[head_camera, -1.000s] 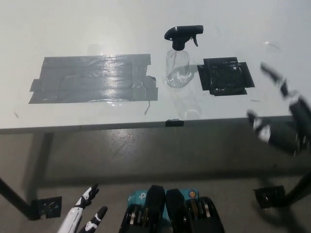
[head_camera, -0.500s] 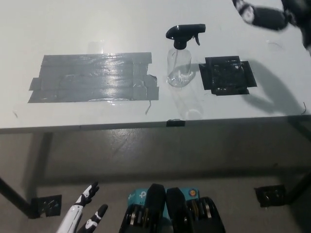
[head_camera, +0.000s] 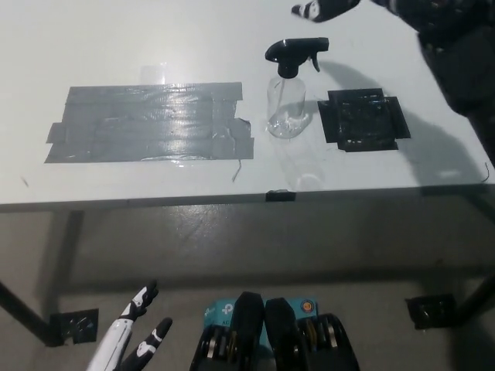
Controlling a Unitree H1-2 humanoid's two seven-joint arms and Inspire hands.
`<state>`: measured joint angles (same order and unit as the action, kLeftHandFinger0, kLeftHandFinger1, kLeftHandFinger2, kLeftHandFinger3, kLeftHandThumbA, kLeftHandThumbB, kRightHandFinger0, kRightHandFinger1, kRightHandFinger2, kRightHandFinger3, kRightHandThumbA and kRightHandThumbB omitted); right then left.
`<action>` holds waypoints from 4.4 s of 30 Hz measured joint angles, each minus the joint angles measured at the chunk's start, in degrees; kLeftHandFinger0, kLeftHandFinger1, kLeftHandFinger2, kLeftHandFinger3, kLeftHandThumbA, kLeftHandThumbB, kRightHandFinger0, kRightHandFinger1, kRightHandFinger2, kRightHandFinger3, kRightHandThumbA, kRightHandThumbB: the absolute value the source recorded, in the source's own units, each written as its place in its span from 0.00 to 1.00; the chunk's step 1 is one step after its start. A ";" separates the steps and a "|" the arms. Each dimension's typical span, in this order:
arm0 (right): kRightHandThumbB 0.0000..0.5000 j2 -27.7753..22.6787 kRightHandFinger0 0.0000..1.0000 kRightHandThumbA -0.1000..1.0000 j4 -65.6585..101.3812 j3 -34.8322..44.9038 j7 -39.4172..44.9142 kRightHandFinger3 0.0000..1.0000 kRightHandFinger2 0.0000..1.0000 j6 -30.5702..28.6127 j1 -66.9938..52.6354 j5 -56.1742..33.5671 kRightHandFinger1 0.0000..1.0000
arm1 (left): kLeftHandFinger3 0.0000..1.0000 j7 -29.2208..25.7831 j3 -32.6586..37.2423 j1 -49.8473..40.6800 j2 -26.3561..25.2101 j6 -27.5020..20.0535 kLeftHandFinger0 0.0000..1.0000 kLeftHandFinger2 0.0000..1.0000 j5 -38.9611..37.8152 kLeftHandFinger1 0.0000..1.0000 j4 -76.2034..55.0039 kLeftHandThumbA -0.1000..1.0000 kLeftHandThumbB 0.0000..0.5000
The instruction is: The robot grabs the black lid of the spray bottle on the desk and places it on the black area of the desk
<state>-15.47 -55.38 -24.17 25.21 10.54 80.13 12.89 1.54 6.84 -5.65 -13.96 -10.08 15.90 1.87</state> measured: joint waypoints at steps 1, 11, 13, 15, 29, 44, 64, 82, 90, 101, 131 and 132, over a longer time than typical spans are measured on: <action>1.00 0.60 1.00 0.64 -2.03 -1.14 0.51 1.00 1.00 -0.01 1.11 0.47 1.00 | 1.00 0.00 -0.01 0.15 0.00 0.04 1.00 1.00 0.00 1.00 0.00 0.91 0.37; 1.00 3.99 1.00 0.69 -15.41 -9.23 8.02 1.00 1.00 -0.27 11.54 4.76 1.00 | 1.00 0.48 -0.11 1.66 -0.16 0.78 1.00 1.00 0.09 1.00 -2.27 0.91 0.36; 1.00 4.08 1.00 0.69 -16.74 -9.58 9.42 1.00 1.00 -0.54 13.27 5.41 1.00 | 1.00 0.73 -0.19 1.92 -0.19 0.96 1.00 1.00 0.09 1.00 -2.59 0.90 0.36; 1.00 4.10 1.00 0.71 -17.67 -9.74 10.61 1.00 1.00 -0.90 14.53 5.89 1.00 | 1.00 0.91 -0.25 2.11 -0.19 1.03 1.00 1.00 0.08 1.00 -2.77 0.90 0.35; 0.97 5.02 1.00 0.85 -23.21 -11.68 14.63 1.00 1.00 -3.90 15.65 9.94 1.00 | 1.00 1.94 -0.52 2.98 -0.16 1.09 1.00 1.00 0.11 1.00 -2.77 0.89 0.37; 1.00 5.50 1.00 0.86 -25.24 -9.30 17.79 1.00 1.00 -5.39 13.48 10.50 1.00 | 1.00 2.57 -0.48 3.27 -0.10 1.66 0.98 1.00 0.22 1.00 -2.93 0.88 0.40; 0.86 5.58 1.00 0.74 -25.66 -10.71 16.05 1.00 1.00 -6.27 9.48 14.49 1.00 | 1.00 2.84 -0.46 3.92 -0.03 1.65 0.94 1.00 0.25 1.00 -2.90 0.86 0.44; 1.00 5.35 1.00 0.94 -25.67 -8.49 6.43 1.00 1.00 -6.68 8.77 15.16 1.00 | 1.00 2.84 -0.45 4.82 -0.03 1.58 0.93 1.00 0.33 1.00 -2.85 0.89 0.45; 1.00 5.37 1.00 0.91 -25.68 -7.76 2.94 1.00 1.00 -7.31 7.70 15.19 1.00 | 1.00 2.86 -0.44 5.00 -0.05 1.51 0.93 1.00 0.37 1.00 -2.86 0.89 0.45; 1.00 5.44 1.00 0.91 -25.71 -6.01 1.67 1.00 1.00 -7.54 6.97 15.09 1.00 | 1.00 3.05 -0.33 5.19 -0.09 1.48 0.91 1.00 0.37 0.99 -2.92 0.88 0.45; 0.39 7.39 0.88 0.10 -26.06 -5.80 0.75 0.80 0.73 -7.65 6.98 15.54 0.82 | 1.00 3.68 0.19 6.41 -0.23 1.51 0.86 1.00 1.05 0.94 -3.27 0.85 0.42; 0.49 7.39 0.61 0.02 -26.15 -6.03 0.75 0.77 0.66 -7.62 6.98 15.65 0.62 | 1.00 3.68 0.20 6.48 -0.23 1.51 0.86 1.00 1.08 0.94 -3.27 0.85 0.42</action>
<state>-8.08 -81.53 -30.20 25.96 2.92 87.11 28.53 5.22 7.04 0.83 -14.20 -8.58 16.98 -1.39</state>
